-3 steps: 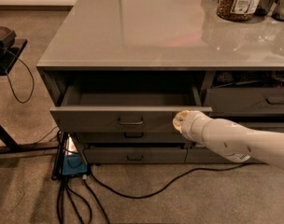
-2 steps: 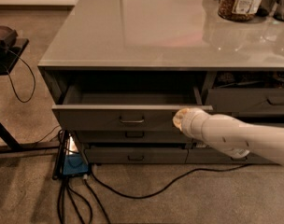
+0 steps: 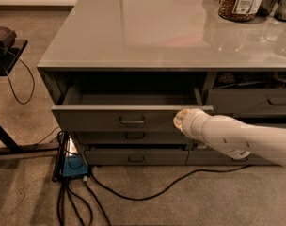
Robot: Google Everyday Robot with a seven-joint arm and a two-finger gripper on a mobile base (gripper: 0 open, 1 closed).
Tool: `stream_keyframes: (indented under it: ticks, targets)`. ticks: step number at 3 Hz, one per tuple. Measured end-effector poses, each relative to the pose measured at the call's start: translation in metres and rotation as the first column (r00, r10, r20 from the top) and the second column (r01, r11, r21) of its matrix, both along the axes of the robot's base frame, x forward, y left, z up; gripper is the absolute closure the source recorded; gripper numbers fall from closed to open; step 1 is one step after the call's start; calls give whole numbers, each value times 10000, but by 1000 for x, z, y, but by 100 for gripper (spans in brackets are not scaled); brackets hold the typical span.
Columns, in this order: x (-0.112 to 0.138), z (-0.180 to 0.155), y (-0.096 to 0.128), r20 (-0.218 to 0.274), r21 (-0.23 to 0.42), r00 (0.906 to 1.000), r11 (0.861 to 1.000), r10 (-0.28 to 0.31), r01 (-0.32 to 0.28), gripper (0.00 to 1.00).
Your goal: Close top drawer
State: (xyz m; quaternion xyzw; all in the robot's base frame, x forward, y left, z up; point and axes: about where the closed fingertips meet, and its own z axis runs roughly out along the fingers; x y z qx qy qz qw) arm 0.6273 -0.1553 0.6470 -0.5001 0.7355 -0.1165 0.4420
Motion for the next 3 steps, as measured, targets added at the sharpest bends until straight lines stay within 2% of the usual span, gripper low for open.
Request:
stream_keyframes:
  ticks: [2, 3]
  targets:
    - [0, 0, 0, 0, 0, 10000, 10000, 1, -1, 11]
    - [0, 0, 0, 0, 0, 10000, 10000, 1, -1, 0]
